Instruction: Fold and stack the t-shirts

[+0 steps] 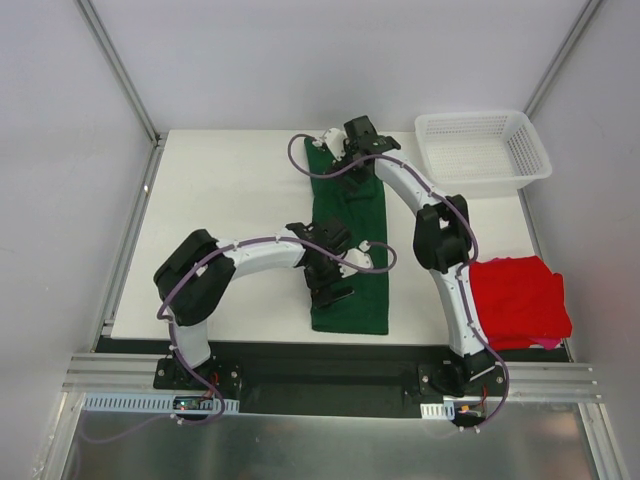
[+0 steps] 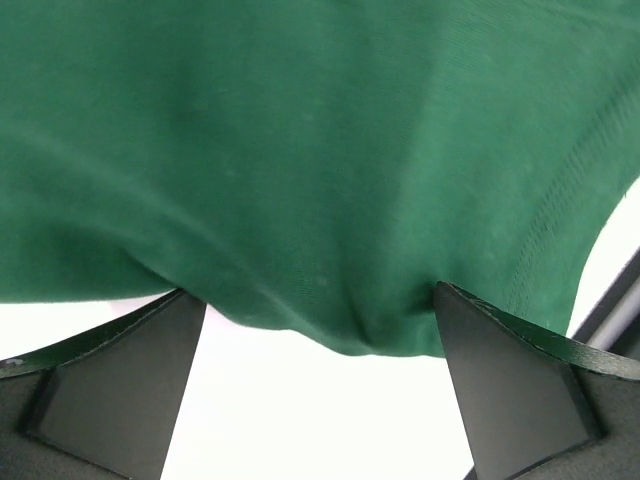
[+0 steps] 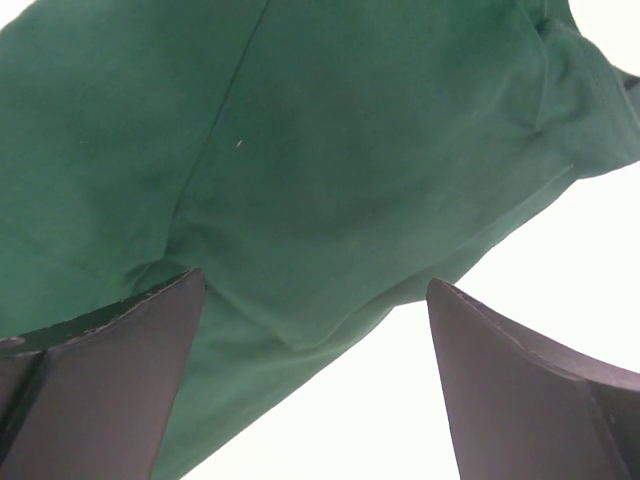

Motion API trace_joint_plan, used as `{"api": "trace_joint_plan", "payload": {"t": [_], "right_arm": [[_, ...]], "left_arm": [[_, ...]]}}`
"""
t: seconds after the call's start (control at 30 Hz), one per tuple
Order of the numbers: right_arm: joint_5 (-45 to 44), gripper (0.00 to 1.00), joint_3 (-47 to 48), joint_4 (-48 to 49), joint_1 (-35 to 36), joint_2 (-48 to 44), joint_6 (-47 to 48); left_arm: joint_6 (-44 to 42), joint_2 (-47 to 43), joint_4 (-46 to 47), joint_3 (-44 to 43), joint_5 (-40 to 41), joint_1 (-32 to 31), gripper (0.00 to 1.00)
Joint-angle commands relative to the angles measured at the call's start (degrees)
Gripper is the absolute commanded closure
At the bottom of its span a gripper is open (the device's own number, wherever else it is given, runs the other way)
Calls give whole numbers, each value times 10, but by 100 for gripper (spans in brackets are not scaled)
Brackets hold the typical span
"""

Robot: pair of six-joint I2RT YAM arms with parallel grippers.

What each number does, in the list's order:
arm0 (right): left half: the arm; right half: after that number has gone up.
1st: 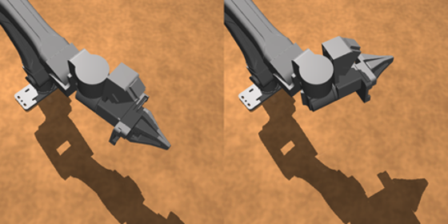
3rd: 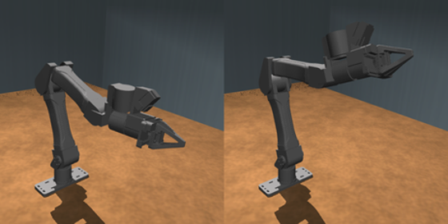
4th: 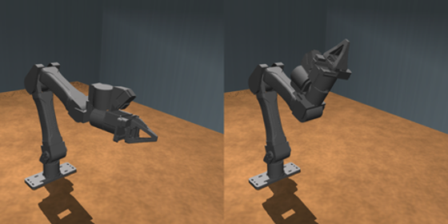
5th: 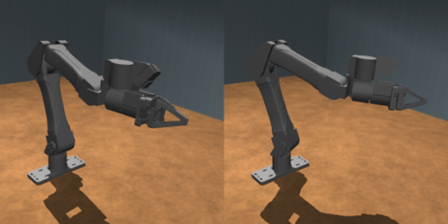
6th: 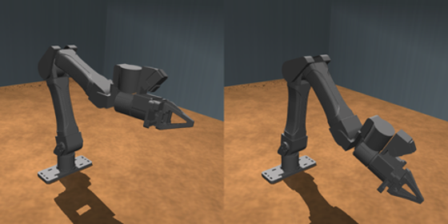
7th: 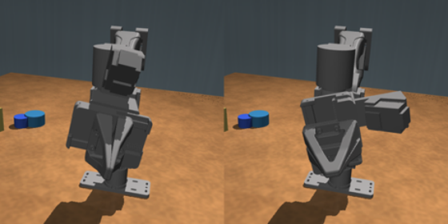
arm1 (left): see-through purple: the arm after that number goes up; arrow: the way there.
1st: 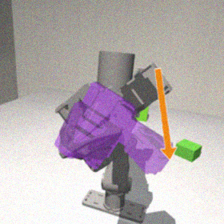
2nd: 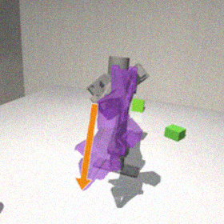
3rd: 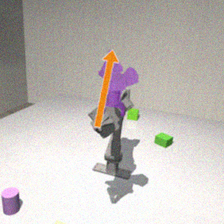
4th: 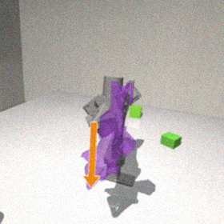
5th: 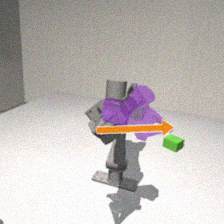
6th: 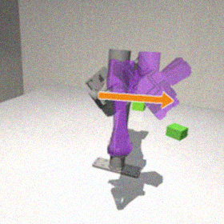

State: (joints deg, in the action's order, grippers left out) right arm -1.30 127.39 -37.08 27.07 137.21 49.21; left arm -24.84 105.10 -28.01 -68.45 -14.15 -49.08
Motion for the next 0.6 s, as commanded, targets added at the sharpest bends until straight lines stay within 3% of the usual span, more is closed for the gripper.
{"api": "trace_joint_plan", "payload": {"t": [0.0,0.37,0.57], "right_arm": [[-12,3,30,34,-3,-18,-6],[37,3,-22,72,-33,-49,-40],[122,3,9,5,-37,-48,-95]], "left_arm": [[28,-21,-28,14,-34,-17,2],[82,-20,-26,51,-28,-87,2],[80,-34,-17,74,-17,-92,2]]}}
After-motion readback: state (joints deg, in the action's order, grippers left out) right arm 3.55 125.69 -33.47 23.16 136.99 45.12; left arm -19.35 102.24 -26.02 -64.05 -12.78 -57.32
